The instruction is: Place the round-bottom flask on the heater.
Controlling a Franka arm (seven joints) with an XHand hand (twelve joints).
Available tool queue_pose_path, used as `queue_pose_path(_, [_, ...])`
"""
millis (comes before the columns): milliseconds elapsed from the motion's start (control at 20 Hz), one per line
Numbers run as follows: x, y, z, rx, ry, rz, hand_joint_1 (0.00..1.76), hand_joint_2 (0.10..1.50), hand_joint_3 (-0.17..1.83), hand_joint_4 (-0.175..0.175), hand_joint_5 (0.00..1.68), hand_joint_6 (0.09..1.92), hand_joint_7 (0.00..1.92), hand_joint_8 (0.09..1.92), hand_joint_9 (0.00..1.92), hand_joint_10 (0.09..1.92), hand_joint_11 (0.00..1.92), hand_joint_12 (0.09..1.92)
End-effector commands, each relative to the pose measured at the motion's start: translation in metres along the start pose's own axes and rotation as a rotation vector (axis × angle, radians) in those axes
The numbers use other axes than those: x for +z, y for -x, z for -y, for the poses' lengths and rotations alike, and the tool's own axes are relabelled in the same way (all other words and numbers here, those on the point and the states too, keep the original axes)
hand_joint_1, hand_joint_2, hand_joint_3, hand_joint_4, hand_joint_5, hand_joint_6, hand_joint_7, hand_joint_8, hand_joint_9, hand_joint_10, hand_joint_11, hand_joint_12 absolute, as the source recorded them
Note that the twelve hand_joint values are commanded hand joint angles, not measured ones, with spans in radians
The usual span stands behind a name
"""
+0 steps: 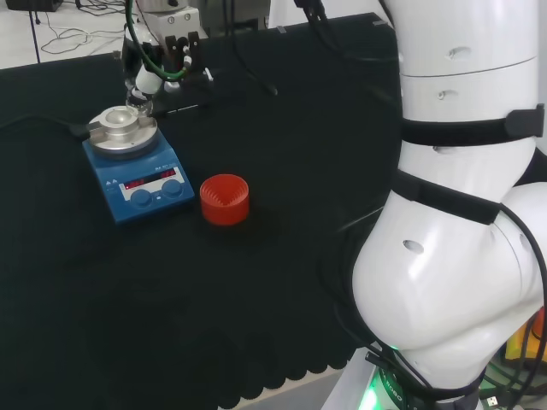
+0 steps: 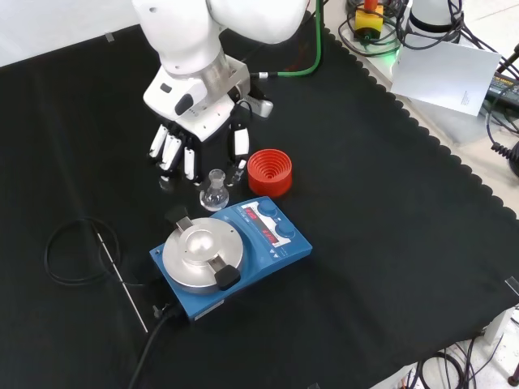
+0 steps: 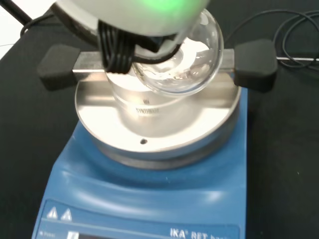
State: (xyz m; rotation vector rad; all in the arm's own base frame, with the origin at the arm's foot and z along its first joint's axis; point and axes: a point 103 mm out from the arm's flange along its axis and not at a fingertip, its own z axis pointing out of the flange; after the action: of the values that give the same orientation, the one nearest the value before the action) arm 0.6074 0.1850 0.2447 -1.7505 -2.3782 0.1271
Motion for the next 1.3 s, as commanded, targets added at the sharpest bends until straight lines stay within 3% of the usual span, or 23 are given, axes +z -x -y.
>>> queue_pose_path(50, [0.008,-0.003,-0.018,-0.021,-0.016,-0.014,1.13,0.62,0.80,0.099,1.21,0.85,0.45,0.66,0.78,0.54,0.51,1.28])
queue_pose_path(550, [0.012,0.002,-0.042,-0.020,-0.036,-0.005,1.13,0.62,0.80,0.099,1.21,0.85,0.45,0.66,0.78,0.54,0.52,1.28])
queue_pose_path(1300, [0.024,-0.007,-0.066,-0.055,-0.067,0.010,1.13,0.61,0.80,0.098,1.21,0.85,0.45,0.66,0.78,0.54,0.52,1.28])
